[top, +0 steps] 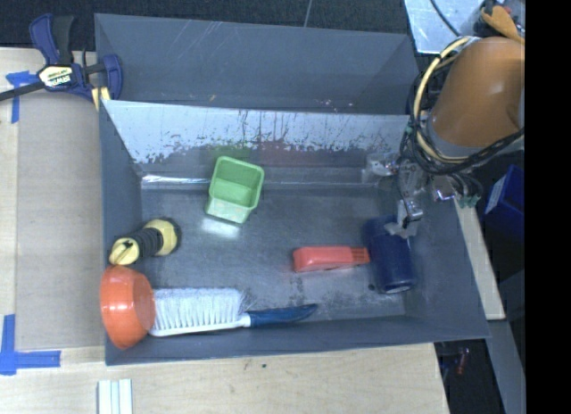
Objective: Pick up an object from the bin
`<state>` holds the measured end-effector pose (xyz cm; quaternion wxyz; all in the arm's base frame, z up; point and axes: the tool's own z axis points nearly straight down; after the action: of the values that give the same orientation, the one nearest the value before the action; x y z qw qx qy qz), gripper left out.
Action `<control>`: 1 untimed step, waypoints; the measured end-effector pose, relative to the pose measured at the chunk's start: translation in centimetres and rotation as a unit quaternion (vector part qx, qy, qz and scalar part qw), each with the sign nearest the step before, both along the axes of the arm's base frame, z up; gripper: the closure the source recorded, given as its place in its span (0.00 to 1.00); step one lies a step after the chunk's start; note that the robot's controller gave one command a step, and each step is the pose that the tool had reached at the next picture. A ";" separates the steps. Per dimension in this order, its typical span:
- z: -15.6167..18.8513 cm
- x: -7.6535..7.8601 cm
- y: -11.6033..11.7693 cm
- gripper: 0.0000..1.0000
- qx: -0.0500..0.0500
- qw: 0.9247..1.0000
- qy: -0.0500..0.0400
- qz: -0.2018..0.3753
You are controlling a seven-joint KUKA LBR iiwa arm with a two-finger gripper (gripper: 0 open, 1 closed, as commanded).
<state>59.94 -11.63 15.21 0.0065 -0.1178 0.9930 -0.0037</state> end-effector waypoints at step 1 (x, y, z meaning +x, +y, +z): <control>-1.0 -1.0 0.4 0.00 0.002 1.000 -0.004 -0.022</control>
Offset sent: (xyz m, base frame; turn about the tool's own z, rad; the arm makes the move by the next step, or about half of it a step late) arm 0.0050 0.0107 0.1416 -0.3151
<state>58.96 -11.22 14.22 0.0106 -0.0961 0.9953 -0.0027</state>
